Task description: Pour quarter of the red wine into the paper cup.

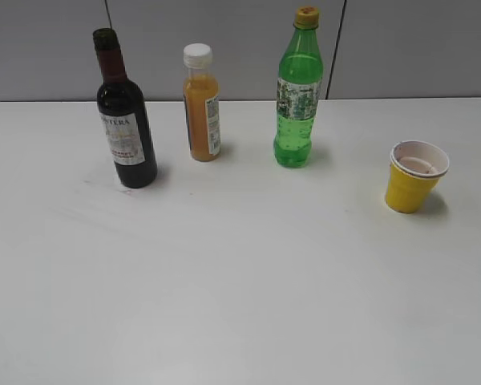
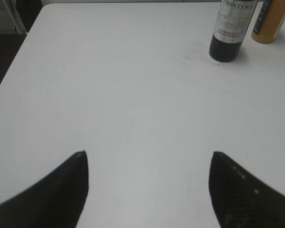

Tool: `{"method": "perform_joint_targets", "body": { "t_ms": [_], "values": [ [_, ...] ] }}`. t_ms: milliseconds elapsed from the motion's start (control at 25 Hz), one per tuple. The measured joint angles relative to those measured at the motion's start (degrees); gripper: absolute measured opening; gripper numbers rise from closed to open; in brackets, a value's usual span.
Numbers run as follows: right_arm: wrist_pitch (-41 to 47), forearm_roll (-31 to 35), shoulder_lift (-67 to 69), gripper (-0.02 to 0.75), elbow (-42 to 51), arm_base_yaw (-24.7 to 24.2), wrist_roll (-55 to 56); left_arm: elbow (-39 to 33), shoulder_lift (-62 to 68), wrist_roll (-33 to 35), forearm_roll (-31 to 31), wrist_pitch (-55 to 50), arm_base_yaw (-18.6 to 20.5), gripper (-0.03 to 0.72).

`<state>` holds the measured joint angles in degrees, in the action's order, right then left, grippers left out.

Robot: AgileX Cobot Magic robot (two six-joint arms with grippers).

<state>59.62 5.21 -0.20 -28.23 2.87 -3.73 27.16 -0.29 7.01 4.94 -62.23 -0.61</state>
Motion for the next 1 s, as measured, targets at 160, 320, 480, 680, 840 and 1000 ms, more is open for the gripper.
{"method": "perform_joint_targets", "body": {
  "t_ms": [160, 320, 480, 680, 840, 1000],
  "values": [
    [0.0, 0.0, 0.0, 0.661, 0.0, 0.0, 0.0, 0.0, 0.0, 0.0, 0.0, 0.0, 0.0, 0.583],
    [0.0, 0.0, 0.0, 0.661, 0.0, 0.0, 0.0, 0.0, 0.0, 0.0, 0.0, 0.0, 0.0, 0.583],
    [0.0, 0.0, 0.0, 0.661, 0.0, 0.0, 0.0, 0.0, 0.0, 0.0, 0.0, 0.0, 0.0, 0.583],
    [0.0, 0.0, 0.0, 0.645, 0.0, 0.0, 0.0, 0.0, 0.0, 0.0, 0.0, 0.0, 0.0, 0.583],
    [0.0, 0.0, 0.0, 0.584, 0.0, 0.0, 0.0, 0.0, 0.0, 0.0, 0.0, 0.0, 0.0, 0.583],
    [-0.06, 0.06, 0.0, 0.566, 0.0, 0.0, 0.0, 0.0, 0.0, 0.0, 0.0, 0.0, 0.0, 0.583]
  ]
}}
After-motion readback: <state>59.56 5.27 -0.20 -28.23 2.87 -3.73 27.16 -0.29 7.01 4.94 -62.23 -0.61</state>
